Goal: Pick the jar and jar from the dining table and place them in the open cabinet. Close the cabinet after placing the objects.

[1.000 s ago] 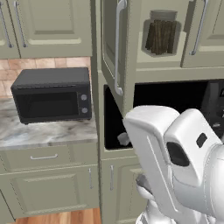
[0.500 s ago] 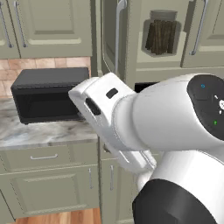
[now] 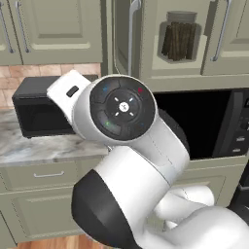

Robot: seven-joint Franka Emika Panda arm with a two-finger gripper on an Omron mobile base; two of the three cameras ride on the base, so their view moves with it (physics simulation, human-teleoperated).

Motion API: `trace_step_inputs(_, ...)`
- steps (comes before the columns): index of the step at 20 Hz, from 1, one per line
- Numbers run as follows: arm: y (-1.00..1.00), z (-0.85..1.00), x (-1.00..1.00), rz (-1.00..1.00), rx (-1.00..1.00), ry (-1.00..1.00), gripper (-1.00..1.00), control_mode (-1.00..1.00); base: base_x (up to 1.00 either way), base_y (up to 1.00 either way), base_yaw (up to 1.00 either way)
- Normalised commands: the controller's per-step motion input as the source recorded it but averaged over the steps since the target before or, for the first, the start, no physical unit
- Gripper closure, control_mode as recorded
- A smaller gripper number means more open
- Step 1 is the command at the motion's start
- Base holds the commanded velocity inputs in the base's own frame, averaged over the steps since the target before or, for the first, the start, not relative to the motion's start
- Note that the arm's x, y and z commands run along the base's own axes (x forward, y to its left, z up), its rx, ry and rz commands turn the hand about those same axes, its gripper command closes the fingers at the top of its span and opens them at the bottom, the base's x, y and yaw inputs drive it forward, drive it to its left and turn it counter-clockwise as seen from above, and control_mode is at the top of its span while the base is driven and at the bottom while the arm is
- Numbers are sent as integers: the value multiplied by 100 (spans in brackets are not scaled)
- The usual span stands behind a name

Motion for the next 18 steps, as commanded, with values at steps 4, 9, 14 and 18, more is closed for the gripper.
trace_step_inputs(4, 20, 0, 36, -14, -22, -33, -100, -100, 0, 0, 0)
trace_step_inputs(9, 0, 0, 49, -12, -14, -23, -100, -100, 0, 0, 0)
trace_step_inputs(14, -1, -7, 33, -10, -11, -17, -100, -100, 0, 0, 0)
trace_step_inputs(18, 0, -9, 31, -9, -15, -23, -100, -100, 0, 0, 0)
